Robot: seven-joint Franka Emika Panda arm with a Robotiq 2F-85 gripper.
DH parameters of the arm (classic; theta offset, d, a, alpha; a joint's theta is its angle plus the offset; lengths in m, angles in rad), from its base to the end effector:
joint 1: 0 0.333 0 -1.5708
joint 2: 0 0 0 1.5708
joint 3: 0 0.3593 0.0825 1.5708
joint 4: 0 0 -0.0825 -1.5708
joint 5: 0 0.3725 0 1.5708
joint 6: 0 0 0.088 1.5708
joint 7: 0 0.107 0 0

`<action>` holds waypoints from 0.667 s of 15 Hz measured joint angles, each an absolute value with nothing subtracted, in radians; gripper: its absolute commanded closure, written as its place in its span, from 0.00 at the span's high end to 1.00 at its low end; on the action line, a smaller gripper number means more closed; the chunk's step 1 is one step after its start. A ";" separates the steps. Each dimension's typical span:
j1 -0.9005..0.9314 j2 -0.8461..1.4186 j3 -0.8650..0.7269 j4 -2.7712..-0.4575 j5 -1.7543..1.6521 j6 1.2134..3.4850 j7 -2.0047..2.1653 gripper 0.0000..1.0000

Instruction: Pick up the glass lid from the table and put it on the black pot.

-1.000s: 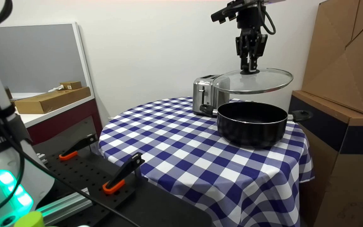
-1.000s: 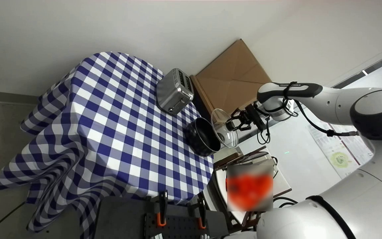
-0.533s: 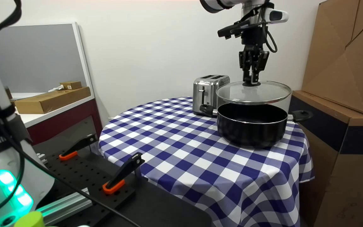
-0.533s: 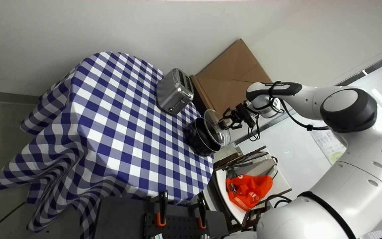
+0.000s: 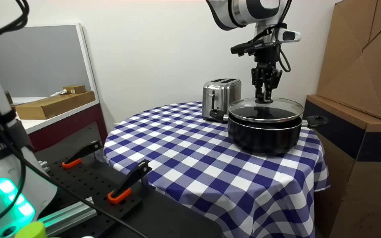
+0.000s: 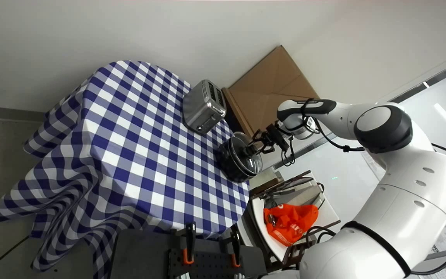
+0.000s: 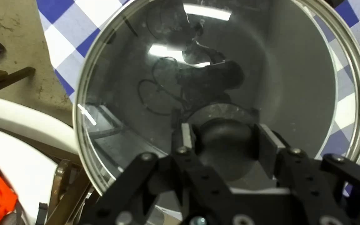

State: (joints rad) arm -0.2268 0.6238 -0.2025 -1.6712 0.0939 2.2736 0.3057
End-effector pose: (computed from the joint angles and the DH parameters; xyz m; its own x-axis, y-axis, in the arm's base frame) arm 0.6428 -0.2687 0.2895 0.7254 -0.6883 0.0078 -0.6878 -0.7244 0.0464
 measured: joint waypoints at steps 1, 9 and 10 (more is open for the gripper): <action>-0.226 0.632 -0.202 -1.668 0.094 2.275 0.307 0.25; -0.214 0.658 -0.203 -1.663 0.093 2.301 0.311 0.25; -0.214 0.658 -0.203 -1.663 0.093 2.301 0.311 0.25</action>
